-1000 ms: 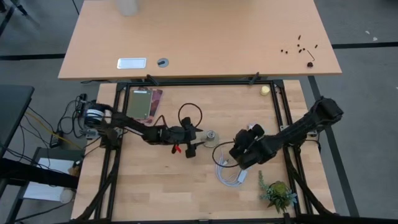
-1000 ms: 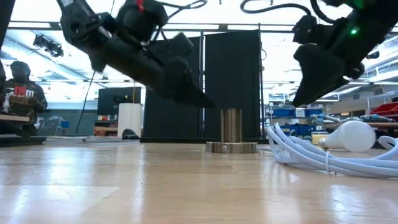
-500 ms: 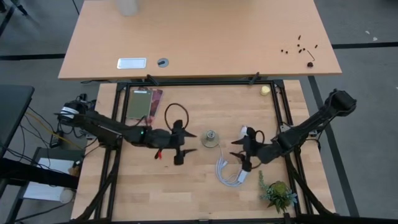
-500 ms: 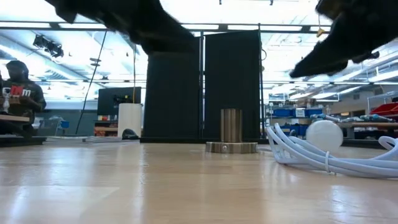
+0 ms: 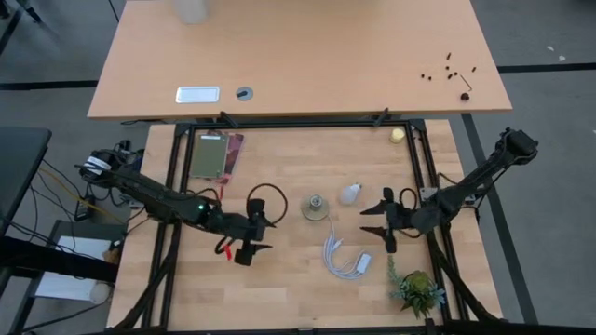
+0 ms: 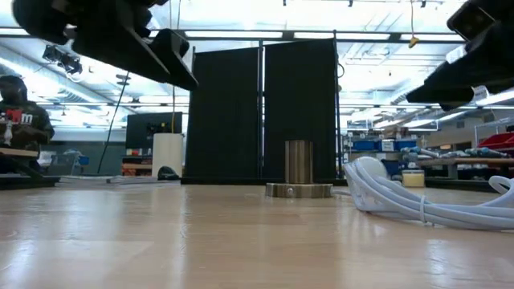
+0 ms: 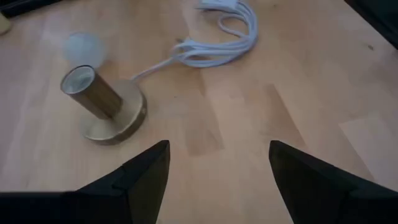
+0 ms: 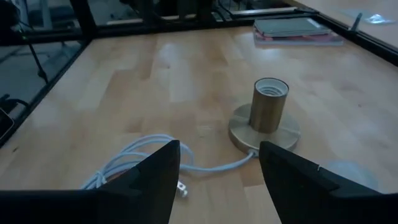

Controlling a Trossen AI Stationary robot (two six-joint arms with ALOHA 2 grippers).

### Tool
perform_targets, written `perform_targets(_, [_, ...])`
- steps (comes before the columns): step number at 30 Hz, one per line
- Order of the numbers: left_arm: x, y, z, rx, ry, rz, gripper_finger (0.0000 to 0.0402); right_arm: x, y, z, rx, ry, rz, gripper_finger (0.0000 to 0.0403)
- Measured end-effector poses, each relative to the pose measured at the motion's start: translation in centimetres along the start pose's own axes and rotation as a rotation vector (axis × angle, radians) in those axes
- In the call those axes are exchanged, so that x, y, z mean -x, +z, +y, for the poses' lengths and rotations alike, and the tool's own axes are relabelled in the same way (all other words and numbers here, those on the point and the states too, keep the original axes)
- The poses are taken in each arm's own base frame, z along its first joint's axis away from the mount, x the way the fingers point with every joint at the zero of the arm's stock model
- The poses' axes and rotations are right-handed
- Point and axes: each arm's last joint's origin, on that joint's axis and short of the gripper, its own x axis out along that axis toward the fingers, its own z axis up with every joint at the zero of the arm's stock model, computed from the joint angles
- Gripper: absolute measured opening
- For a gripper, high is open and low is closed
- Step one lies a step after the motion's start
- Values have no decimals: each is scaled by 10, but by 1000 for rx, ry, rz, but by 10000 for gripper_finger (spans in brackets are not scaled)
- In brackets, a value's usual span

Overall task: Screw lightbulb
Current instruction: Return to Home Position

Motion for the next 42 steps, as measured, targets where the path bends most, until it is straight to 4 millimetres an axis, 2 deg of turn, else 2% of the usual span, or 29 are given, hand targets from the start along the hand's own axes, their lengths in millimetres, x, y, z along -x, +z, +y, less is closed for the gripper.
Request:
perform_targets(4, [2, -8, -7, -47, -49, 5, 278, 9, -6, -7, -27, 21, -38, 229])
perform_targets(7, [4, -18, -12, -85, -182, -80, 278, 14, -12, -13, -38, 30, -61, 229])
perform_targets(10, [12, -40, -13, -81, -267, -132, 278, 18, -16, -17, -32, 46, -83, 229])
perform_targets(16, [34, -88, -7, 56, -249, -132, 278, 24, -28, -22, -23, 76, -67, 229])
perform_targets(22, [51, -115, -3, 133, -256, -167, 278, 27, -31, -25, -123, 77, -41, 229])
perform_targets(25, [55, -121, -2, 142, -261, -187, 278, 26, -31, -25, -161, 79, -41, 229])
perform_targets(30, [55, -127, -2, 187, -264, -148, 278, 25, -32, -26, -109, 65, -30, 229])
perform_targets(42, [55, -122, -1, 193, -247, -194, 278, 25, -31, -25, -121, 81, -39, 231])
